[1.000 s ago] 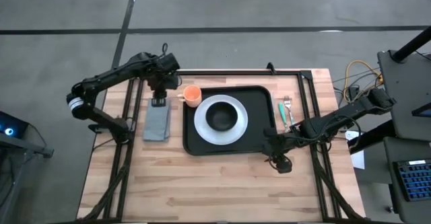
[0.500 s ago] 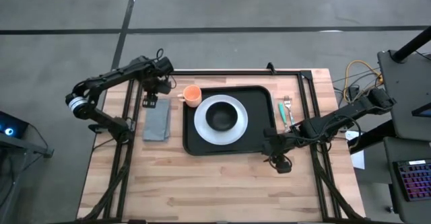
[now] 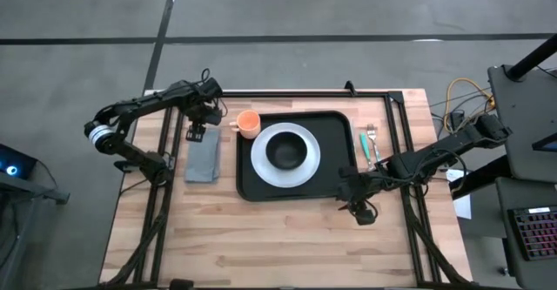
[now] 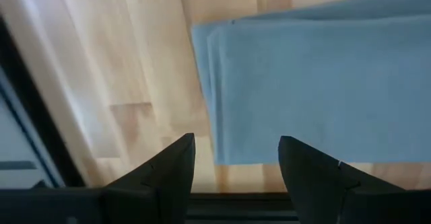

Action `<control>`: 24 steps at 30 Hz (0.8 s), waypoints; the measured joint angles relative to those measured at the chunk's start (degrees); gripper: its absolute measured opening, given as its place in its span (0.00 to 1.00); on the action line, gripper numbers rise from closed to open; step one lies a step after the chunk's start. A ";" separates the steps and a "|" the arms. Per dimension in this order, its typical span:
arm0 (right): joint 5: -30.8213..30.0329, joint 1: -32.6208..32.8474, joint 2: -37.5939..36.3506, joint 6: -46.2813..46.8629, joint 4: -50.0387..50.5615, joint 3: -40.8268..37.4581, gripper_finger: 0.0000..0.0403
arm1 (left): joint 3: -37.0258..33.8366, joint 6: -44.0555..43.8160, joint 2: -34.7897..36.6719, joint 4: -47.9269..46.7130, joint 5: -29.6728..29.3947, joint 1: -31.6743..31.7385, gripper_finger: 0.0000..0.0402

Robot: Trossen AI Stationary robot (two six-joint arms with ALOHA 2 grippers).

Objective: Set up tray
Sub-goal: Put the gray napkin on the black tray to the right of the white plate

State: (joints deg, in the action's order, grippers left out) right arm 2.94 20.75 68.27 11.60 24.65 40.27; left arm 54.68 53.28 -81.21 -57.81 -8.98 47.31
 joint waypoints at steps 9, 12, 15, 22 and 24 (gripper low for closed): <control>0.04 0.00 0.02 -0.21 -0.01 0.00 0.33 | -4.16 0.24 -0.02 4.35 3.46 3.39 0.48; 0.04 0.00 0.02 -0.15 -0.03 0.00 0.32 | -4.58 0.22 -0.26 5.32 6.13 4.58 0.48; 0.04 0.00 0.02 0.31 -0.12 0.00 0.31 | -4.88 0.22 -1.51 5.36 6.45 4.72 0.48; 0.02 0.00 0.02 1.72 -0.21 0.00 0.32 | -4.88 0.08 -6.13 9.72 6.54 4.66 0.48; 0.07 0.00 0.02 1.92 -0.21 0.00 0.32 | -4.88 0.04 -7.27 10.92 6.54 4.66 0.48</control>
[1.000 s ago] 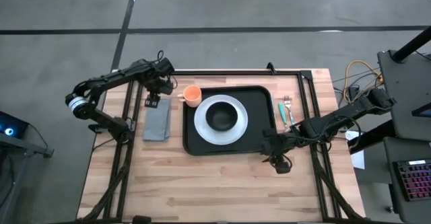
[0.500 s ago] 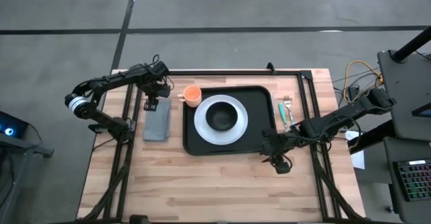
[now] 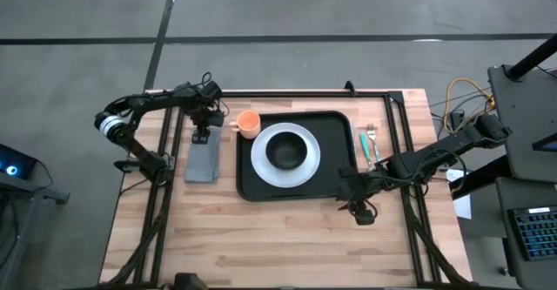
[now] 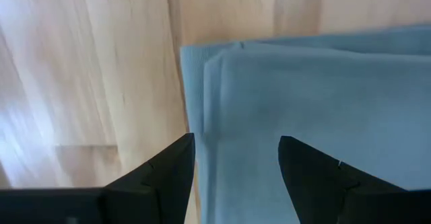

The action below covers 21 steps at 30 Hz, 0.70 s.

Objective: Set up tray
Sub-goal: Put the gray napkin on the black tray to the right of the white plate

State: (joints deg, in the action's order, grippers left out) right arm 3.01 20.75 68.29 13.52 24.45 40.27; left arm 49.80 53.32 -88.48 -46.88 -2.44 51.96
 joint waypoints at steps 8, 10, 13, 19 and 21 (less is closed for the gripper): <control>0.07 0.02 0.00 0.01 0.00 0.00 0.31 | 0.00 -1.93 -2.21 2.44 -2.20 0.62 0.48; 0.28 0.02 0.00 0.00 0.00 0.00 0.31 | 0.00 -4.36 -2.37 3.99 -2.25 1.08 0.48; 0.39 0.02 0.00 0.00 0.00 0.00 0.32 | 0.00 -6.92 -2.59 5.02 -2.36 2.01 0.48; 1.20 0.02 0.02 0.00 0.00 0.00 0.31 | -0.01 -6.70 -4.13 4.92 -0.92 2.51 0.48; 1.62 0.02 0.02 0.00 0.00 0.00 0.31 | 0.24 -6.64 -4.44 4.73 -0.96 2.43 0.48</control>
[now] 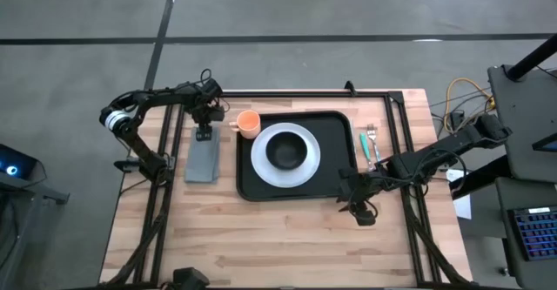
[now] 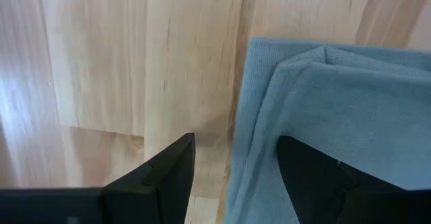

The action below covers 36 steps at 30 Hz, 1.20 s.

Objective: Set up tray
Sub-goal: Put the gray napkin on the black tray to the right of the white plate

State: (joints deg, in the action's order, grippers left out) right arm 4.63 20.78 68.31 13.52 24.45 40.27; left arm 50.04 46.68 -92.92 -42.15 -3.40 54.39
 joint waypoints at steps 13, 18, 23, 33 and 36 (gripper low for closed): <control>0.08 0.00 0.00 0.25 0.02 0.00 0.30 | 1.22 -0.26 -0.15 -5.89 3.13 -0.40 0.48; 0.08 0.00 0.00 0.42 0.02 0.00 0.30 | 0.82 -0.70 -0.13 -5.72 3.47 -1.09 0.48; 0.07 0.00 0.00 0.74 0.02 -0.01 0.30 | 0.24 -0.76 -0.04 -5.09 3.17 -1.90 0.37; -0.03 0.00 0.00 0.71 0.17 -0.01 0.30 | -4.16 -9.38 0.12 -5.23 5.62 -1.85 0.01; -0.11 0.00 0.00 -0.18 0.20 0.00 0.30 | -4.74 -11.81 0.96 -8.05 5.84 -2.12 0.01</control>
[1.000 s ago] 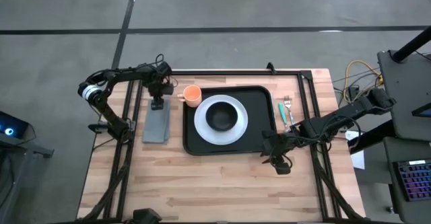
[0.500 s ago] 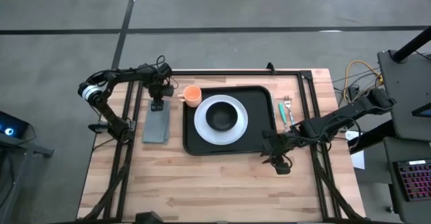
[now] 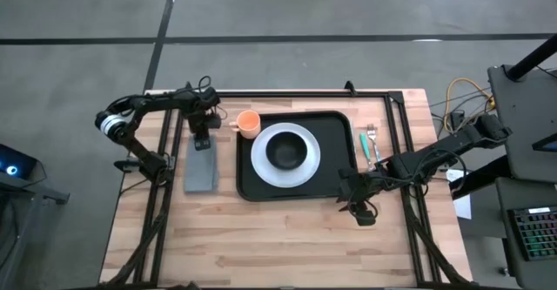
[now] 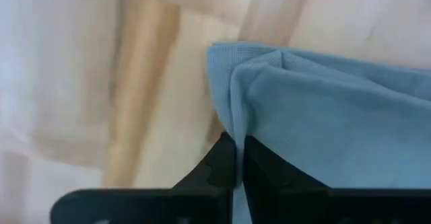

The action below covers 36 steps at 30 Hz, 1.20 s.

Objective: Set up tray
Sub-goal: Put the gray napkin on the black tray to the right of the white plate

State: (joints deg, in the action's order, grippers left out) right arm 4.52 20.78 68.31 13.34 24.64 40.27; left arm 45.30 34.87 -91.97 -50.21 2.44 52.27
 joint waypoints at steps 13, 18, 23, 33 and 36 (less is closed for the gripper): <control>-0.16 -0.02 -0.02 -0.02 0.24 -0.02 0.30 | 10.47 -12.48 15.69 -18.46 -0.72 -10.33 0.00; -1.10 -0.04 -0.02 -0.37 0.42 0.00 0.30 | 17.76 -19.29 20.32 -25.97 -1.01 -16.00 0.00; -5.54 -0.04 -0.02 -0.11 0.44 0.00 0.30 | 25.65 -27.79 21.16 -32.72 -1.03 -24.11 0.00; -19.44 -0.04 -0.10 3.57 0.44 3.52 0.30 | 43.42 -41.86 15.45 -35.76 -2.12 -42.06 0.00; -22.32 -0.11 -0.25 1.26 0.48 7.82 0.30 | 49.06 -44.25 11.44 -36.70 -4.44 -46.28 0.00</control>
State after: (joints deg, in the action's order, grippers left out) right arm -17.80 20.67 68.06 14.60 25.12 48.09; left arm 94.36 -9.38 -80.53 -86.91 -2.01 5.99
